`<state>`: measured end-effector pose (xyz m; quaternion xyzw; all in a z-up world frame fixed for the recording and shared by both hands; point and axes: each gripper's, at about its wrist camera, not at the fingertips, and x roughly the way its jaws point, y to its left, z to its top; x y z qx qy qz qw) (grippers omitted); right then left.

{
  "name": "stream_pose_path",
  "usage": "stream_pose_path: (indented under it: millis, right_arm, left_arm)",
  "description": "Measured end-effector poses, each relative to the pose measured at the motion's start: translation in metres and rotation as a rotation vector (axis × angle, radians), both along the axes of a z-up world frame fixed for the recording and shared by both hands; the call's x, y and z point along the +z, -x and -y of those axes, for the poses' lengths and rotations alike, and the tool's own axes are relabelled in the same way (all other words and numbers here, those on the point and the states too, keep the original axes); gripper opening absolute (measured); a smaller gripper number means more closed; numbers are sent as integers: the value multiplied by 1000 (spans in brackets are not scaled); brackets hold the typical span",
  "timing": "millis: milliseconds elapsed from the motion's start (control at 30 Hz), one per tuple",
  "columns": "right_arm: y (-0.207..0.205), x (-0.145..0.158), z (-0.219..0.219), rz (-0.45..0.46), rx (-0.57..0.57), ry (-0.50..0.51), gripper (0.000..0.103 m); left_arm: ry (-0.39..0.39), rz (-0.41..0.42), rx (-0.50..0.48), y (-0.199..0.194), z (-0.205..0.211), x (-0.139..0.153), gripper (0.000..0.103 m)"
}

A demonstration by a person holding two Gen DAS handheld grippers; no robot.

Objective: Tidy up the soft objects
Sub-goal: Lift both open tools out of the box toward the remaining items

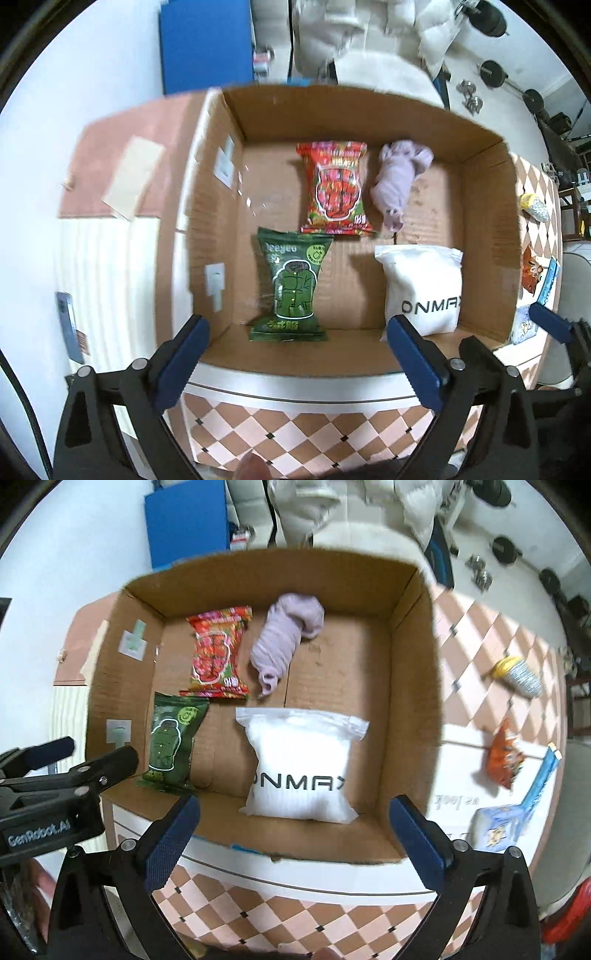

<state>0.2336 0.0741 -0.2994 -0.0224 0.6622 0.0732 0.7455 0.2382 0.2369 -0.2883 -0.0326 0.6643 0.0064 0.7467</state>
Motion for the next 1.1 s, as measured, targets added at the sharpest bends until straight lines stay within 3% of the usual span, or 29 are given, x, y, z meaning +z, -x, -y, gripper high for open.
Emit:
stream_pose_path:
  millis: [133,333,500,667,867,1100]
  right_arm:
    - [16,33,3,80,10,14,103]
    - [41,60,6,150,19,-7,103]
    - [54,81,12,164,19,-63,103]
    - [60,94,38,171,-37,-134,103]
    - [62,80,136,159,-299,-179,103]
    - [74,12,295,28,-758,-246,103]
  left_arm:
    - [-8,85,16,26,0,25,101]
    - [-14,165,31,52,4,53,101]
    - [-19,209,24,63,14,76,101]
    - [-91,277,-35,57,46,99,101]
    - [-132,284,-160,28,110,98,101]
    - [-256,318,-400,-12,227,79,101]
